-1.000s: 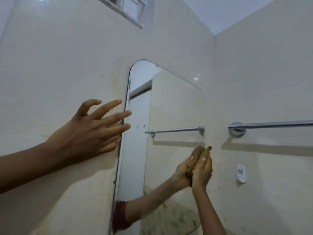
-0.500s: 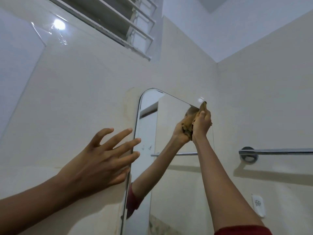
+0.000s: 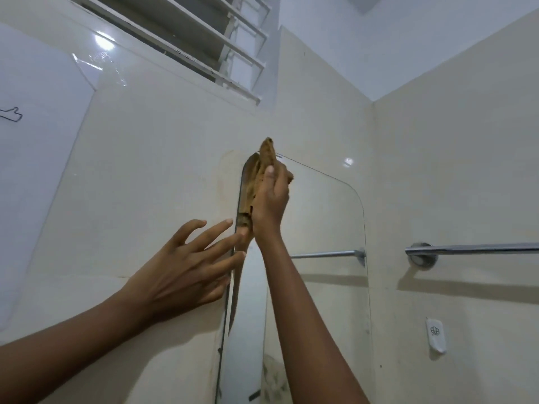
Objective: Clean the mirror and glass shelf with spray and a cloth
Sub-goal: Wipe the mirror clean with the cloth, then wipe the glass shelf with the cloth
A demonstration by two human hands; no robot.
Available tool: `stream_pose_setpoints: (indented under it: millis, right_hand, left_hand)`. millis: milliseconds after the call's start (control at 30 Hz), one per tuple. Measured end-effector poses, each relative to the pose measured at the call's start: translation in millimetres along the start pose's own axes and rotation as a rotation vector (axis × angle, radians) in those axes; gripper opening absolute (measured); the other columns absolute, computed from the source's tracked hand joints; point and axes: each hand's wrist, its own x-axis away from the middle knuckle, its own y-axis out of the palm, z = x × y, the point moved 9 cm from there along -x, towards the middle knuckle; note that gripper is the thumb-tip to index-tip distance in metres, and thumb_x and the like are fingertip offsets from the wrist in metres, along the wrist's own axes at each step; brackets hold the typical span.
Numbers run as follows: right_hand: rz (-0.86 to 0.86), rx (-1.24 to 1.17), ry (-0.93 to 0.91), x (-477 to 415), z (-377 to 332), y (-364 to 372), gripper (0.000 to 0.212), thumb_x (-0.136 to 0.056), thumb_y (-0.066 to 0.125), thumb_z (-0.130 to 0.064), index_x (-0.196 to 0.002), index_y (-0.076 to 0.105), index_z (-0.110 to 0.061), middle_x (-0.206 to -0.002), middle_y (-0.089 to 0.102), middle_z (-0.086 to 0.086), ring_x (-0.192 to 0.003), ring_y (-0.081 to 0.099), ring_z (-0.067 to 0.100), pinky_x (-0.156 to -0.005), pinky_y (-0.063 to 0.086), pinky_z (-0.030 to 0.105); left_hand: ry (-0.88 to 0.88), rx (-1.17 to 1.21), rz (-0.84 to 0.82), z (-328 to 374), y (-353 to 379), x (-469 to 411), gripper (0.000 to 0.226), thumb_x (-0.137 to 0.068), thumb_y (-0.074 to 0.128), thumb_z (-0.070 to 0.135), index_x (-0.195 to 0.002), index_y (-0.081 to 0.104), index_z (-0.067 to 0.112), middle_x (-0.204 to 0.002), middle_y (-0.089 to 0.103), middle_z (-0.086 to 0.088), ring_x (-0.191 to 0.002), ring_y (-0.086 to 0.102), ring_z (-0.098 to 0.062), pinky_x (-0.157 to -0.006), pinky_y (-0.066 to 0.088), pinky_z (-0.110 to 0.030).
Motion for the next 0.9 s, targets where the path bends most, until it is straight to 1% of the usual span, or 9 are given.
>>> stream_pose_setpoints:
  millis: [133, 233, 300, 367, 500, 600, 733, 800, 900]
  right_hand:
    - [-0.044, -0.100, 0.111, 26.0, -2.1, 7.6, 0.032, -0.101, 0.033, -0.022, -0.124, 0.051, -0.010, -0.099, 0.054, -0.009, -0.098, 0.050, 0.011, -0.079, 0.042, 0.013]
    - [-0.056, -0.235, 0.278, 48.9, 2.8, 5.6, 0.027, -0.100, 0.035, -0.022, -0.116, 0.055, -0.018, -0.118, 0.058, 0.006, -0.103, 0.054, 0.015, -0.084, 0.044, 0.018]
    - [-0.064, -0.366, 0.401, 67.6, 4.0, 5.2, 0.022, -0.099, 0.037, -0.020, -0.106, 0.057, -0.025, -0.115, 0.060, 0.004, -0.111, 0.056, 0.019, -0.095, 0.046, 0.030]
    - [-0.071, -0.515, 0.518, 90.5, 7.1, 3.4, 0.024, -0.099, 0.038, -0.017, -0.112, 0.058, -0.019, -0.117, 0.061, 0.007, -0.115, 0.056, 0.023, -0.101, 0.044, 0.033]
    - [-0.136, -0.781, 0.831, 164.6, 20.6, -3.9, 0.033, -0.099, 0.039, -0.021, -0.125, 0.054, -0.009, -0.131, 0.056, 0.020, -0.121, 0.054, 0.031, -0.099, 0.046, 0.039]
    - [-0.197, -0.919, 1.085, 229.9, 28.1, -20.4, 0.043, -0.097, 0.041, -0.030, -0.132, 0.051, -0.007, -0.133, 0.054, 0.022, -0.116, 0.055, 0.033, -0.090, 0.048, 0.039]
    - [-0.184, -1.024, 1.352, 311.1, 38.5, -48.7, 0.050, -0.097, 0.038, -0.035, -0.124, 0.057, 0.002, -0.125, 0.059, 0.024, -0.113, 0.057, 0.034, -0.099, 0.044, 0.044]
    - [-0.191, -1.041, 1.402, 339.1, 41.0, -60.8, 0.051, -0.096, 0.039, -0.038, -0.117, 0.062, 0.002, -0.115, 0.065, 0.025, -0.105, 0.064, 0.035, -0.092, 0.051, 0.043]
    - [-0.196, -1.060, 1.450, 374.9, 40.4, -72.4, 0.049, -0.090, 0.047, -0.040, -0.106, 0.070, 0.000, -0.103, 0.071, 0.023, -0.091, 0.071, 0.034, -0.078, 0.059, 0.043]
  left_hand:
    - [-0.065, 0.216, 0.126, -8.0, -23.7, 0.4, 0.029, -0.082, 0.041, 0.020, -0.095, 0.065, 0.012, -0.106, 0.069, -0.012, -0.095, 0.065, -0.032, -0.081, 0.042, -0.040]
    - [-0.300, 0.462, 0.175, -31.4, -35.7, 13.3, 0.019, -0.081, 0.040, 0.014, -0.091, 0.055, 0.007, -0.092, 0.066, -0.017, -0.079, 0.058, -0.031, -0.071, 0.034, -0.035]
    - [-0.522, 0.606, 0.227, -48.3, -39.0, 30.9, 0.020, -0.081, 0.038, 0.014, -0.093, 0.052, 0.005, -0.089, 0.061, -0.018, -0.079, 0.048, -0.024, -0.066, 0.029, -0.030]
    - [-0.692, 0.705, 0.286, -54.1, -43.8, 50.9, 0.023, -0.082, 0.037, 0.015, -0.095, 0.053, 0.004, -0.090, 0.058, -0.013, -0.082, 0.042, -0.014, -0.063, 0.028, -0.025]
    - [-0.891, 0.930, 0.325, -47.0, -57.7, 89.0, 0.017, -0.083, 0.040, 0.014, -0.096, 0.052, 0.014, -0.091, 0.055, 0.004, -0.084, 0.050, -0.011, -0.066, 0.043, -0.017]
    - [-1.009, 1.118, 0.273, -31.0, -64.2, 118.2, 0.015, -0.083, 0.042, 0.020, -0.083, 0.054, 0.029, -0.087, 0.063, 0.012, -0.083, 0.059, -0.005, -0.066, 0.044, -0.008]
    - [-1.203, 1.306, 0.081, 6.9, -61.5, 167.0, 0.016, -0.084, 0.052, 0.019, -0.085, 0.060, 0.033, -0.091, 0.067, 0.011, -0.084, 0.065, -0.011, -0.068, 0.052, -0.030]
    - [-1.280, 1.414, -0.036, 32.3, -56.2, 186.8, 0.024, -0.090, 0.053, 0.011, -0.094, 0.062, 0.032, -0.098, 0.068, 0.008, -0.089, 0.065, -0.015, -0.070, 0.052, -0.030]
    - [-1.377, 1.574, -0.267, 78.2, -52.2, 219.4, 0.029, -0.091, 0.051, 0.022, -0.118, 0.056, 0.030, -0.108, 0.063, 0.013, -0.097, 0.061, -0.008, -0.069, 0.051, -0.019]
